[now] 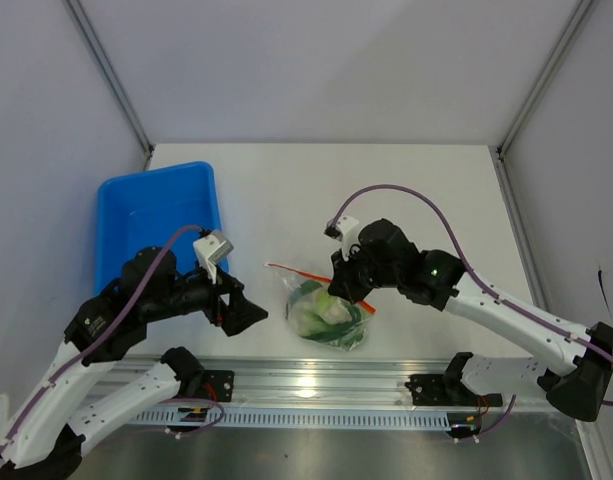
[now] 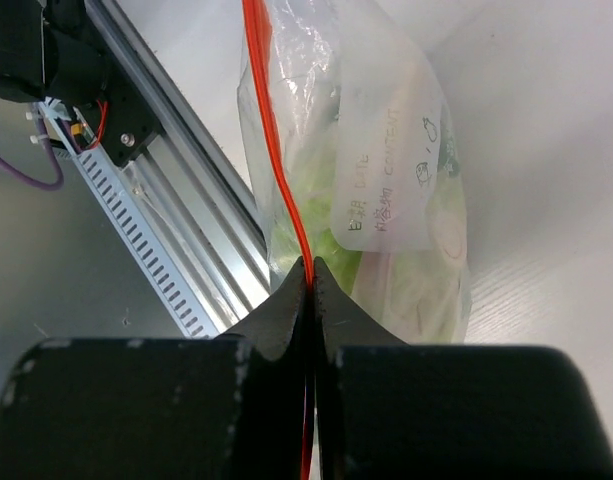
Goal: Place the food in the zip-top bag and seal the zipper
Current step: Zip the zipper food storage bag at the center of the board.
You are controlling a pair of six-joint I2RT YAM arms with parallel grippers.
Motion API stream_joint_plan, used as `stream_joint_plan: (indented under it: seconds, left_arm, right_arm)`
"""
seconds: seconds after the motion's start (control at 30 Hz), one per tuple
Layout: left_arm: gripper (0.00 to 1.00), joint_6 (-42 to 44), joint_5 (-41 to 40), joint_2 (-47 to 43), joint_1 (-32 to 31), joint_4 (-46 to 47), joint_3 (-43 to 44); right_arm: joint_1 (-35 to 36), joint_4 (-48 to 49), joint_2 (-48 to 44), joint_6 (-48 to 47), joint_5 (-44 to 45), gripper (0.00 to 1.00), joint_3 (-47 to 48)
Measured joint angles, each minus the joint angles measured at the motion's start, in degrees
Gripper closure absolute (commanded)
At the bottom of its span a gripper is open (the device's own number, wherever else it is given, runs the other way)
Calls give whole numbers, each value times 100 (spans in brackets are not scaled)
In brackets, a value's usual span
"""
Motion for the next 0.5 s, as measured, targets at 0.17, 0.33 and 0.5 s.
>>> stream_joint_plan:
  seconds: [0.17, 0.33, 0.5]
  left_arm:
    - [1, -164, 20, -378, 0, 573, -144]
    - [0, -323, 219, -833, 0, 1005, -302]
    - [1, -710, 527, -1174, 0, 1451, -691]
  right_arm:
    - [-83, 11, 131, 374, 118, 100, 0]
    - [-584, 107, 216, 584, 120, 100, -4]
    - [-1193, 273, 291, 713, -44, 100, -4]
